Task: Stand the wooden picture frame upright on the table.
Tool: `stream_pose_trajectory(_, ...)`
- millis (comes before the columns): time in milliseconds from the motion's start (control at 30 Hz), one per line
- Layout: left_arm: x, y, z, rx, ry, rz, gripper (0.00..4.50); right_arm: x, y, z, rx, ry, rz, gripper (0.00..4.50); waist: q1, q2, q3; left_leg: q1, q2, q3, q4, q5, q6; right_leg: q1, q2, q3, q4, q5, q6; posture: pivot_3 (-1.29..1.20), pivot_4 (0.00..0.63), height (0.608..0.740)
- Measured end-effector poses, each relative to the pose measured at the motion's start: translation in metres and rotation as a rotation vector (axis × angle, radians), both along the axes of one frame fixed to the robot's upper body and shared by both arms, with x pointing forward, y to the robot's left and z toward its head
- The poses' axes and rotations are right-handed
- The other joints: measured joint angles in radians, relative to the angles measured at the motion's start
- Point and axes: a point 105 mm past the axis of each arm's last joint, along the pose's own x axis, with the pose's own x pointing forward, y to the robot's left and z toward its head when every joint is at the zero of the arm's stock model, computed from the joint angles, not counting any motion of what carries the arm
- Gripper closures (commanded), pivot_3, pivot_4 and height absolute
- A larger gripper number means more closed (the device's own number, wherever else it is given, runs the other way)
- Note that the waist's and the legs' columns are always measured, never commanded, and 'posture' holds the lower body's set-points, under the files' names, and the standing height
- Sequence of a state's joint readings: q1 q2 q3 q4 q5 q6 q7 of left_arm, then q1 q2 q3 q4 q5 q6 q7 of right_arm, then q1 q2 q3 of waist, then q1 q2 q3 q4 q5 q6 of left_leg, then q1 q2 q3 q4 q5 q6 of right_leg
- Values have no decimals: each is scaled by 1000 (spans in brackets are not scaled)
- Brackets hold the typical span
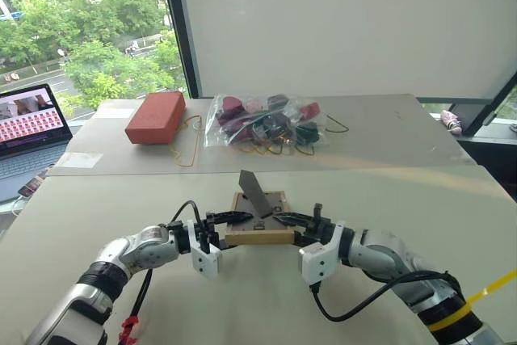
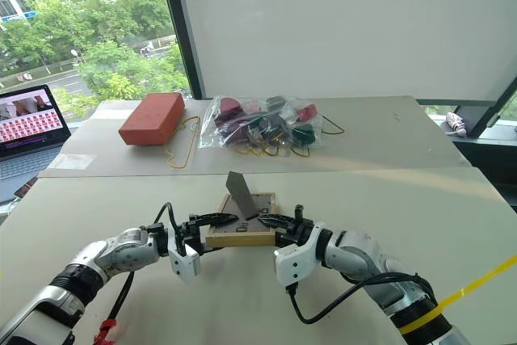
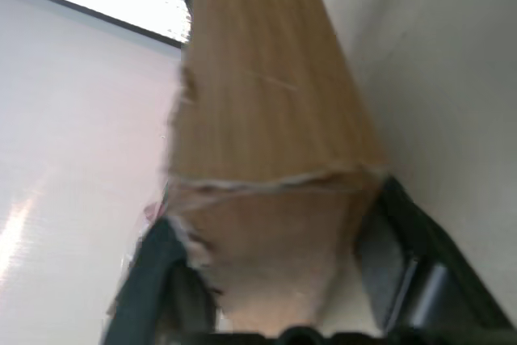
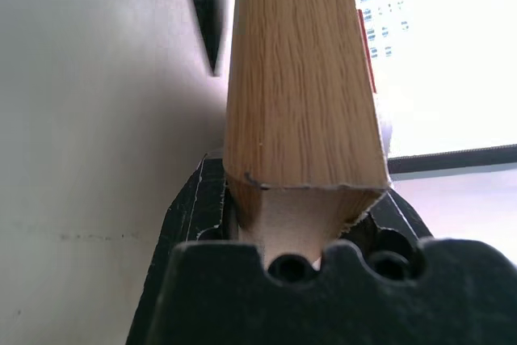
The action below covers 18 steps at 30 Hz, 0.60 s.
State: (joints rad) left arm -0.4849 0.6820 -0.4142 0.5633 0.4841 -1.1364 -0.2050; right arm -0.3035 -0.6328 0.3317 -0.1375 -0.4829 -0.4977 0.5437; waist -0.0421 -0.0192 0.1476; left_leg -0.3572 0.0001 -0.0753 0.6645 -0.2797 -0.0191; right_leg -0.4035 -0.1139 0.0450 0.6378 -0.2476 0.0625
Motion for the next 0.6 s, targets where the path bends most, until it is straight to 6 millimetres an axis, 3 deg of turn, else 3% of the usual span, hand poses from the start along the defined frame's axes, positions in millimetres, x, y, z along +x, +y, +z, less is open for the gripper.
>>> stream_pose_trajectory(33,0,4,0,-34,29,35,121,1,-1,1,11,17,-5,3273,-3,0,0,0,0,0,0,0,0,-1,0,0,2,0,0,0,150,740)
stream_pose_trajectory(100,-3,15,6,-122,83,109,121,5,-6,6,39,56,-31,3273,-5,0,1,-1,1,-1,-1,0,0,-2,0,0,3,0,0,0,150,740)
stream_pose_trajectory(267,-17,46,50,-421,170,303,121,23,-26,35,157,290,-136,3273,-2,1,5,-2,1,-1,0,0,0,-1,0,0,1,0,0,0,150,740)
stream_pose_trajectory(367,-31,49,51,-485,259,374,121,33,-41,76,248,530,-196,3273,0,4,10,-2,1,-1,0,0,1,-1,0,0,1,0,-1,0,150,740)
stream_pose_trajectory(500,-34,40,42,-532,338,426,121,41,-34,130,434,872,-204,3273,0,5,11,-3,1,-2,-1,0,1,-2,0,-1,1,-1,-3,0,150,740)
stream_pose_trajectory(600,-33,37,40,-555,367,453,121,40,-35,154,514,1069,-207,3273,5,5,11,-4,2,-4,-1,-2,3,-2,1,-4,1,-1,-3,0,150,740)
